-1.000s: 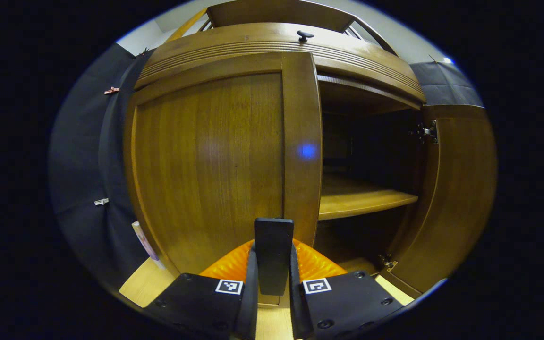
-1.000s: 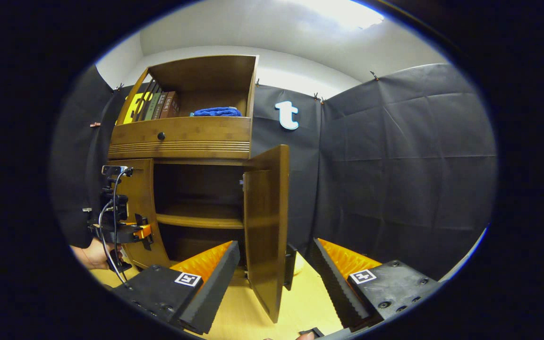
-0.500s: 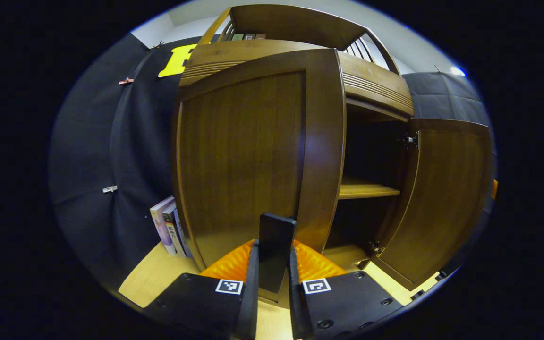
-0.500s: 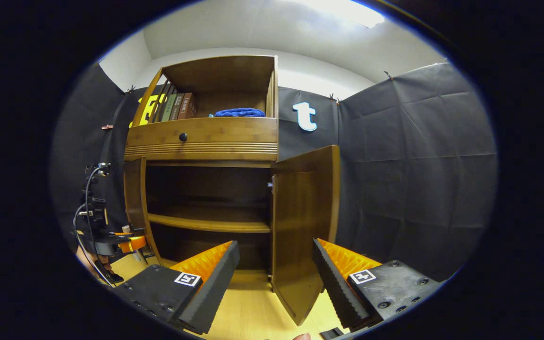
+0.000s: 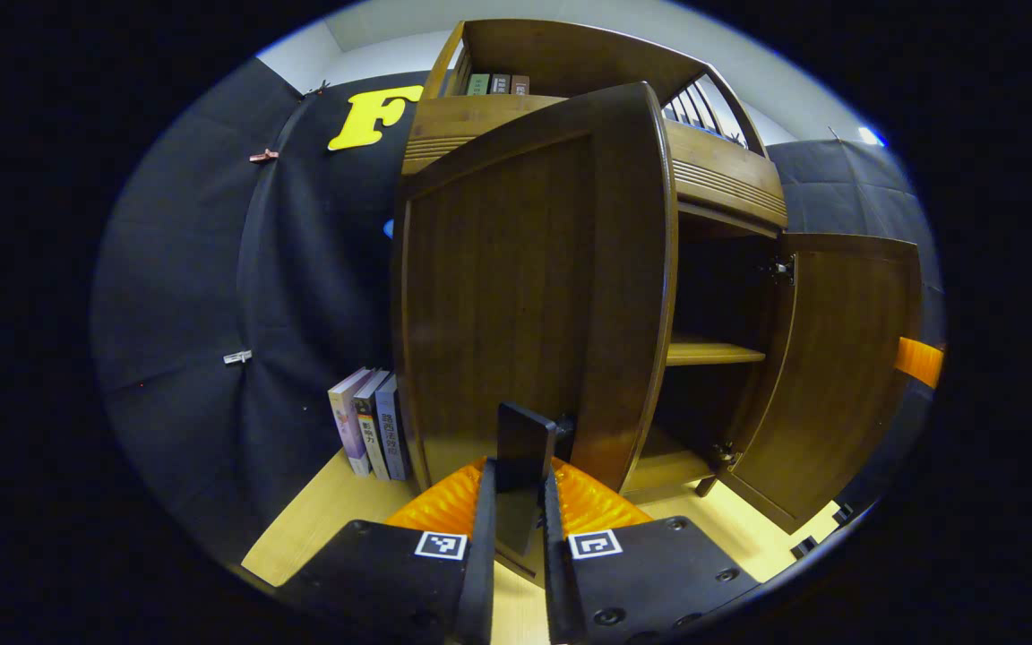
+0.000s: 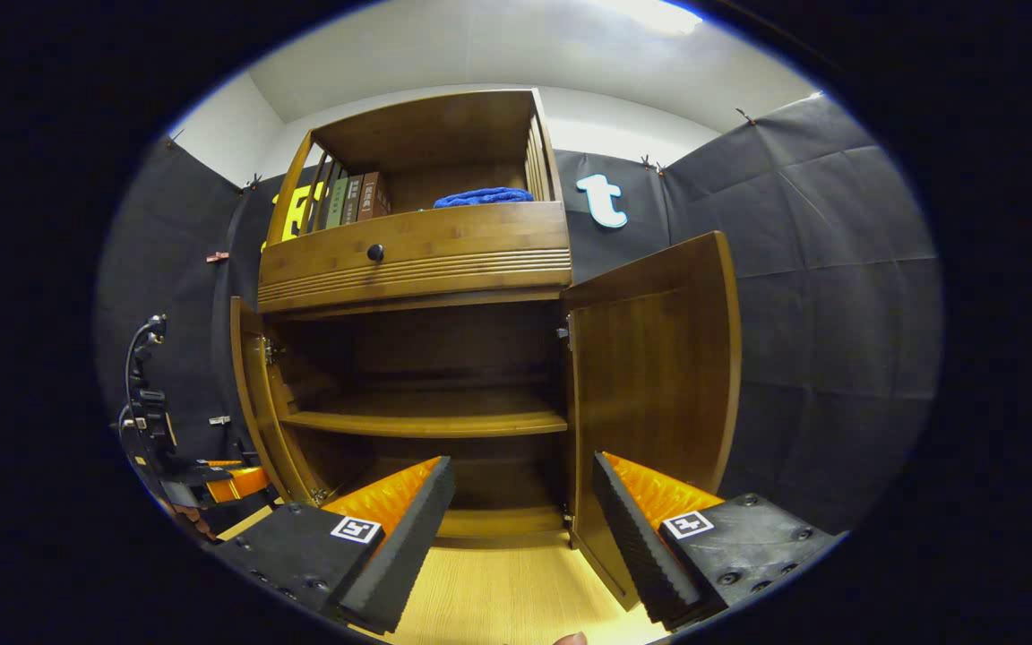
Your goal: Open the right door of the double-door shoe cabinet with the right hand, and open the left door with the left hand.
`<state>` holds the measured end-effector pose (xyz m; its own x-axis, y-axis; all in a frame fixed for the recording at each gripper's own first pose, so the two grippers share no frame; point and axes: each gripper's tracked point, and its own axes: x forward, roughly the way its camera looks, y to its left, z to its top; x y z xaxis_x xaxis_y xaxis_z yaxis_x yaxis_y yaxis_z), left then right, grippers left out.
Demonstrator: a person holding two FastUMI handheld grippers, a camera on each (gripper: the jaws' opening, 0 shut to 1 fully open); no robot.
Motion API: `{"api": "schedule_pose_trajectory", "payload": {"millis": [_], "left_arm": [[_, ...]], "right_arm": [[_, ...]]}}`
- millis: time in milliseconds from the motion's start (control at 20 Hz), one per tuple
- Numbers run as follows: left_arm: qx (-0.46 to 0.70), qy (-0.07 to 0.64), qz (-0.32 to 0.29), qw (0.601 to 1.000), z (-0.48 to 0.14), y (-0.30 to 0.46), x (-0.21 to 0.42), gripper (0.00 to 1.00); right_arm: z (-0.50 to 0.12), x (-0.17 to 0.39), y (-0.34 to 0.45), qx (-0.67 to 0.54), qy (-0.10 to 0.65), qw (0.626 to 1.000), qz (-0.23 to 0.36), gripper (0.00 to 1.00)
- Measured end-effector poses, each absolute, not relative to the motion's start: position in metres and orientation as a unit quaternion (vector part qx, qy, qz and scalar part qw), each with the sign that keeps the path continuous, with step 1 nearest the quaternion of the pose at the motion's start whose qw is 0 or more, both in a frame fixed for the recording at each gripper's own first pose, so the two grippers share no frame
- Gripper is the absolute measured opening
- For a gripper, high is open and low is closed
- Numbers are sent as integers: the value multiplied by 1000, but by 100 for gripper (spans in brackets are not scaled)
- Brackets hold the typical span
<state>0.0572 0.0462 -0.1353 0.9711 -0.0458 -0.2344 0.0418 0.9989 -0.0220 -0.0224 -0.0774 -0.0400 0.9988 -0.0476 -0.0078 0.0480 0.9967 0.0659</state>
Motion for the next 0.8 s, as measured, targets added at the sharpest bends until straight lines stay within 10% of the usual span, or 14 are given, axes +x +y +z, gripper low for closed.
{"api": "schedule_pose_trajectory", "payload": {"millis": [800], "left_arm": [[-30,81,18,996,-127,129,23,14]], "right_arm": [[-56,-6,-30,18,21,999,23,98]]}}
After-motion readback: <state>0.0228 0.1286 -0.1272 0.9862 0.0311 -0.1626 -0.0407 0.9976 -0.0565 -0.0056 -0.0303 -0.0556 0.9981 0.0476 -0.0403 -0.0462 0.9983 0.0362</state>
